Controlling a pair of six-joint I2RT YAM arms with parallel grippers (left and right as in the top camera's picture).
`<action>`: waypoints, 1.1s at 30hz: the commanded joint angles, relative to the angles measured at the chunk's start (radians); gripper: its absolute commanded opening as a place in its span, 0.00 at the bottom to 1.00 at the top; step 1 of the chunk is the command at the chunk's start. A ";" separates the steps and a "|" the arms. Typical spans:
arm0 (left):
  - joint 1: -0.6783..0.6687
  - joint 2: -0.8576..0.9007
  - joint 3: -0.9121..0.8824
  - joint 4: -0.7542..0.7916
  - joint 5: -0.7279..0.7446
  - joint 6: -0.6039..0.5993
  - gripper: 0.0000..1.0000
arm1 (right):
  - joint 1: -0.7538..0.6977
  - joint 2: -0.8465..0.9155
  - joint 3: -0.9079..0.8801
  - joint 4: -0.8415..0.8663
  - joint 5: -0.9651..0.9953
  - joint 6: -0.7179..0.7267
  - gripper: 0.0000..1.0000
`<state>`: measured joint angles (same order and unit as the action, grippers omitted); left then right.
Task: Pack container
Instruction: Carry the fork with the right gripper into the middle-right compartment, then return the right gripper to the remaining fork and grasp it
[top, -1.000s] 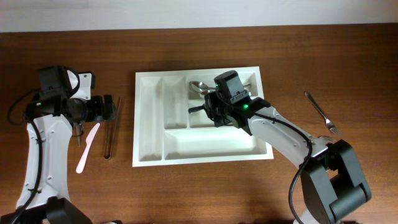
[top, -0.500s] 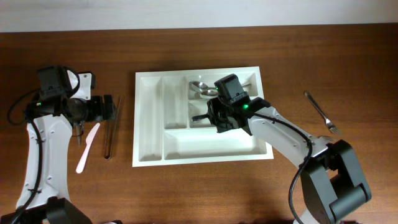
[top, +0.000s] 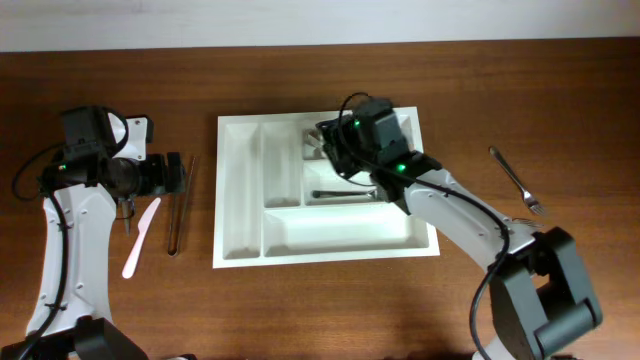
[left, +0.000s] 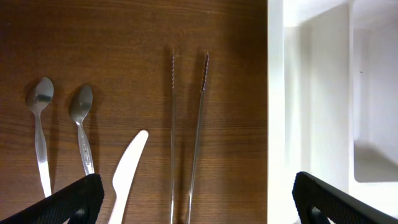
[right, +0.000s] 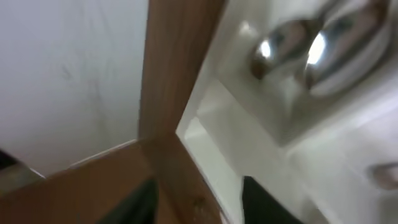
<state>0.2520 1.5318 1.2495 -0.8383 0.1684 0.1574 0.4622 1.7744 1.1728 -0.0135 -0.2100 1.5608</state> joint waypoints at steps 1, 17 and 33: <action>0.006 0.005 0.021 -0.001 0.000 0.016 0.99 | -0.082 -0.075 0.036 -0.084 -0.060 -0.401 0.37; 0.006 0.005 0.021 -0.001 0.000 0.016 0.99 | -0.741 -0.090 0.040 -0.988 -0.037 -0.789 0.25; 0.006 0.005 0.021 -0.001 0.000 0.016 0.99 | -0.916 -0.090 0.039 -1.086 0.246 -0.745 0.36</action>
<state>0.2520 1.5318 1.2495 -0.8387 0.1684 0.1577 -0.4496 1.7023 1.2072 -1.0966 -0.0704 0.7872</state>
